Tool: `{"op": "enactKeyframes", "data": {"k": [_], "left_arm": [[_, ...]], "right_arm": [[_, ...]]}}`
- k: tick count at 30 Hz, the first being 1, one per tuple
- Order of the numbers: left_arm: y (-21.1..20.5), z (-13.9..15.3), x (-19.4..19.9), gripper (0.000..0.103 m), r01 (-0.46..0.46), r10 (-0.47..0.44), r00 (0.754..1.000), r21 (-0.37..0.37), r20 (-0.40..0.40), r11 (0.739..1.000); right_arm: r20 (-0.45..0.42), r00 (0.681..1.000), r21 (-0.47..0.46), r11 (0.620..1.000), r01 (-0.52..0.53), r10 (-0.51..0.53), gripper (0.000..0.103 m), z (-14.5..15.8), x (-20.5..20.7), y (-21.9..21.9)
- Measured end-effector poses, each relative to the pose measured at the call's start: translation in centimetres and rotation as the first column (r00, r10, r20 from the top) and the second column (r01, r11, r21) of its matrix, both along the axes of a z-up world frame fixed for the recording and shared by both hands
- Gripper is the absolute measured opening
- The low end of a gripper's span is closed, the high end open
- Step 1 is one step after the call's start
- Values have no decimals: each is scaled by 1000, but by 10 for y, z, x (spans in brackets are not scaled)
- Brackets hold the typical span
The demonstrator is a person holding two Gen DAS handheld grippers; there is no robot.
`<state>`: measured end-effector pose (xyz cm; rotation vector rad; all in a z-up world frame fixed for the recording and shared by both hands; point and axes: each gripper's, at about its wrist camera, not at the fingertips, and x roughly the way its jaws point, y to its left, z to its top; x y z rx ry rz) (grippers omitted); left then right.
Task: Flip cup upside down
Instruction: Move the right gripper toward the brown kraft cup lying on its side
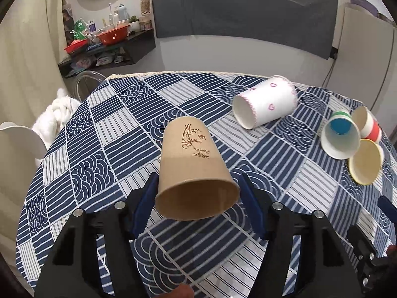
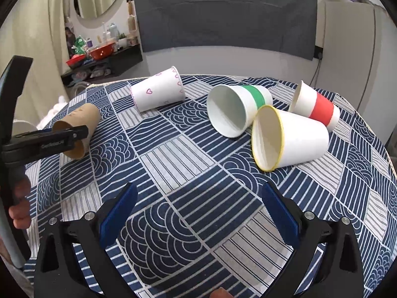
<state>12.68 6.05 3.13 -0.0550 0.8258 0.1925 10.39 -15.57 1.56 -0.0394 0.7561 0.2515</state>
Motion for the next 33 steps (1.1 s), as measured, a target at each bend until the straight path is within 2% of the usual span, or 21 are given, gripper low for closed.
{"op": "enactKeyframes", "data": {"k": [3, 10, 15, 18, 26, 27, 30, 33], "left_arm": [[-11, 7, -8, 65, 8, -8, 1000, 2, 12, 1000], [-54, 15, -30, 65, 91, -91, 996, -12, 21, 996], [-89, 7, -42, 65, 153, -153, 988, -43, 7, 987], [-110, 4, -46, 65, 194, -194, 981, -33, 5, 980], [-152, -2, -52, 67, 268, -268, 963, -25, -3, 963], [-156, -3, -53, 69, 278, -279, 960, -25, -8, 960], [-160, -5, -57, 98, 313, -314, 950, -41, -3, 949], [-162, -2, -66, 97, 337, -337, 941, -36, 10, 941]], "right_arm": [[11, 1000, -1, 1000, 11, -11, 95, 4, -7, -8], [28, 998, -37, 997, 63, -62, 95, 15, -26, -33], [30, 991, -91, 987, 130, -128, 95, 15, -35, -58], [31, 987, -111, 980, 163, -161, 95, 12, -41, -75], [13, 976, -91, 972, 216, -215, 95, 5, -50, -116], [10, 976, -90, 972, 217, -217, 95, 4, -50, -118], [-1, 975, -88, 971, 221, -222, 95, 0, -51, -124], [-5, 975, -82, 972, 222, -223, 95, 0, -52, -126]]}}
